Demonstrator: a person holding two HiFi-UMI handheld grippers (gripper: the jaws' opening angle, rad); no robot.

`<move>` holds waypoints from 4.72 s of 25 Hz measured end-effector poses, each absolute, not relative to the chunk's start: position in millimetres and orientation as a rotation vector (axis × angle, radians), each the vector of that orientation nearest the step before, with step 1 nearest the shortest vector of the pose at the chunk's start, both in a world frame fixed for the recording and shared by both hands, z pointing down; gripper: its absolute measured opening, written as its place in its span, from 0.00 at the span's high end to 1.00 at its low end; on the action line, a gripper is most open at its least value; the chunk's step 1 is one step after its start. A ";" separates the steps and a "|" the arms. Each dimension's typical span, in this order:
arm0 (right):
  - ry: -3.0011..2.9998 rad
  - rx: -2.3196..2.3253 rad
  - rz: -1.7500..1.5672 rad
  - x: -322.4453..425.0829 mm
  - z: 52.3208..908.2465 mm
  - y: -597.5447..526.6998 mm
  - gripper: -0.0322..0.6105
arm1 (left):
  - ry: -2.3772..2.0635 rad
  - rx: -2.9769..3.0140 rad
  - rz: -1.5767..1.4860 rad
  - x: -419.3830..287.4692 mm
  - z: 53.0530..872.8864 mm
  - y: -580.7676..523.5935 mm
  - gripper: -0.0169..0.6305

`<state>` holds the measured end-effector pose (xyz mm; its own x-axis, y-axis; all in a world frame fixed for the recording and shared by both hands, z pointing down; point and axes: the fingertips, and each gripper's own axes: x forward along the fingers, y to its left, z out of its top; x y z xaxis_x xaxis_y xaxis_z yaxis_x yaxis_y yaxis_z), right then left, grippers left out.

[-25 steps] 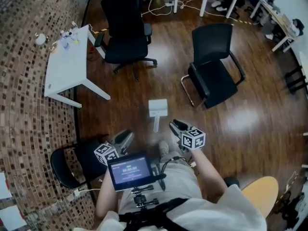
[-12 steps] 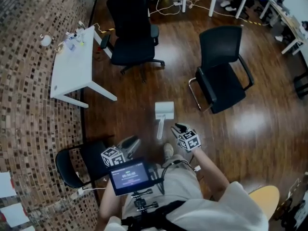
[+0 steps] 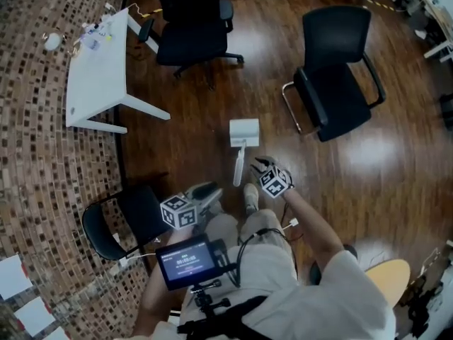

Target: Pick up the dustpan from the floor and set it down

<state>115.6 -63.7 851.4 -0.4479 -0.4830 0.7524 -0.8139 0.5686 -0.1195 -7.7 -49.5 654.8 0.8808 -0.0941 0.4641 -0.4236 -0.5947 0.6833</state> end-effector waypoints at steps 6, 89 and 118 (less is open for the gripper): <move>-2.045 0.939 0.512 104.5 901.6 -67.1 0.75 | -0.313 2.157 0.597 1.8 680.7 -51.2 0.77; -2.050 1.767 0.448 192.5 625.4 -136.0 0.79 | -0.437 2.379 0.246 -36.2 558.2 -136.0 0.77; -2.151 1.735 0.338 139.5 452.5 -129.5 0.78 | -0.704 2.461 0.076 -145.8 490.3 -201.6 0.77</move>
